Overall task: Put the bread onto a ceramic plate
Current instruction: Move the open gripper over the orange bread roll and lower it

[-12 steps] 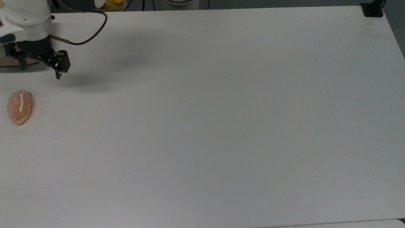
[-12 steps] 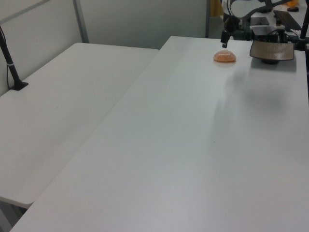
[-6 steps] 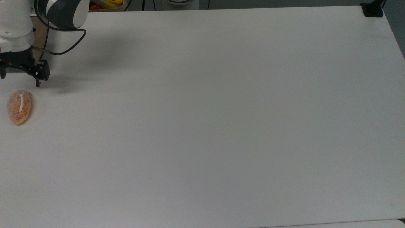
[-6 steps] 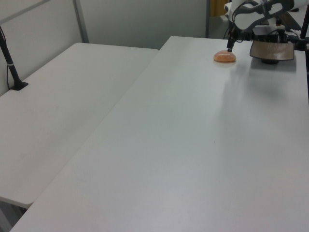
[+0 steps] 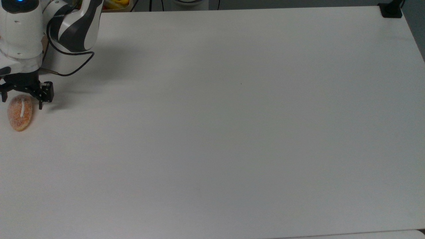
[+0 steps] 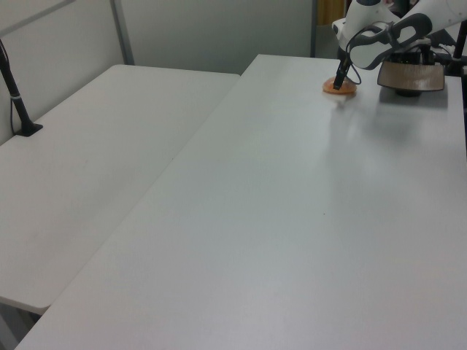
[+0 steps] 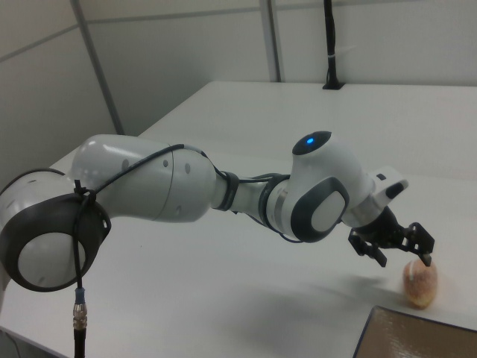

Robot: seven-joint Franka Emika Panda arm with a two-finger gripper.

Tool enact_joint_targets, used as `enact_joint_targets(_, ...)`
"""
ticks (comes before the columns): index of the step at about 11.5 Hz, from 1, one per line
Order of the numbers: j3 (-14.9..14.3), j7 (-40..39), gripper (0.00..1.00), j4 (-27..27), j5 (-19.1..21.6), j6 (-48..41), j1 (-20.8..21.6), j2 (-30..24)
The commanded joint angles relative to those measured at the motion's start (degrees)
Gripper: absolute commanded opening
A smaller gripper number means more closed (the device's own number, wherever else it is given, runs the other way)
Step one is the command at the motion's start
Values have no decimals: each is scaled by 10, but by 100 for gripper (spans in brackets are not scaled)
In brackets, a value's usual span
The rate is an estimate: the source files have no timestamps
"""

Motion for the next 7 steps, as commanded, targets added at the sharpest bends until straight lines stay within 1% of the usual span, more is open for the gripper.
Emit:
enact_joint_targets(1,-4,-14,100,12,-10,17,-5,18)
enact_joint_targets(7,-4,-22,100,13,-10,18,-10,30)
